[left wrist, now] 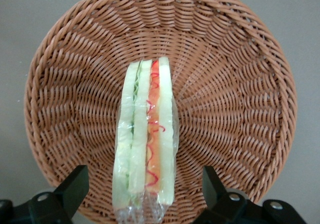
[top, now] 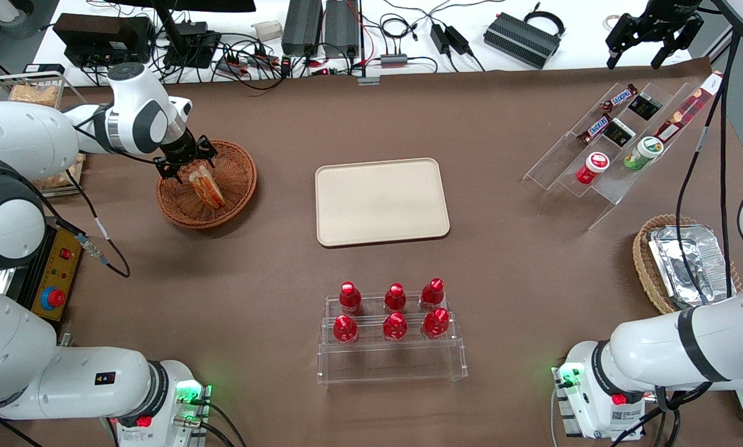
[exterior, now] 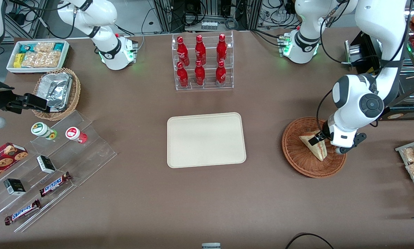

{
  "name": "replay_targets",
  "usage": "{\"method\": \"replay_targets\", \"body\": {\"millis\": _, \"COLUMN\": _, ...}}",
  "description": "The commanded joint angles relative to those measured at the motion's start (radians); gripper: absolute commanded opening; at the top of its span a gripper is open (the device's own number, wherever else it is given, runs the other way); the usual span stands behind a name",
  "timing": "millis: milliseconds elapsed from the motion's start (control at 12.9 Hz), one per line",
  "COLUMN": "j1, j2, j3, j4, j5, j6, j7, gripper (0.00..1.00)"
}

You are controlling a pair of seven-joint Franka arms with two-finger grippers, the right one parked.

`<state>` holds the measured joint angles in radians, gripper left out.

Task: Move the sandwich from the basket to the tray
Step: 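Lower the open left gripper and close it on the wrapped sandwich, then lift the sandwich out of the basket and carry it over the tray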

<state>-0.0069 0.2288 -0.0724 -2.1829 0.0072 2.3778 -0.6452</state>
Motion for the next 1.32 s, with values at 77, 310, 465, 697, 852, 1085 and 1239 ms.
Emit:
{"method": "replay_targets", "body": {"millis": 77, "j1": -0.002, "j2": 0.007, "j3": 0.002, "j4": -0.029, "j5": -0.006, "j6": 0.046, "j7": -0.024, "gripper": 1.0}}
{"method": "replay_targets", "body": {"millis": 310, "j1": -0.002, "j2": 0.027, "j3": 0.002, "j4": -0.044, "j5": -0.015, "j6": 0.076, "j7": -0.031, "gripper": 0.99}}
{"method": "replay_targets", "body": {"millis": 465, "j1": -0.002, "j2": 0.032, "j3": 0.002, "j4": -0.058, "j5": -0.016, "j6": 0.103, "j7": -0.031, "gripper": 0.93}}
{"method": "replay_targets", "body": {"millis": 697, "j1": -0.001, "j2": 0.037, "j3": 0.002, "j4": -0.06, "j5": -0.027, "j6": 0.103, "j7": -0.034, "gripper": 0.18}}
{"method": "replay_targets", "body": {"millis": 852, "j1": -0.001, "j2": 0.026, "j3": 0.002, "j4": -0.055, "j5": -0.027, "j6": 0.081, "j7": -0.036, "gripper": 0.05}}
{"method": "replay_targets", "body": {"millis": 1085, "j1": -0.005, "j2": -0.008, "j3": 0.0, "j4": 0.006, "j5": -0.024, "j6": -0.013, "j7": -0.016, "gripper": 0.05}}
{"method": "replay_targets", "body": {"millis": 1239, "j1": -0.012, "j2": -0.006, "j3": -0.003, "j4": 0.125, "j5": -0.019, "j6": -0.182, "j7": 0.021, "gripper": 0.05}}
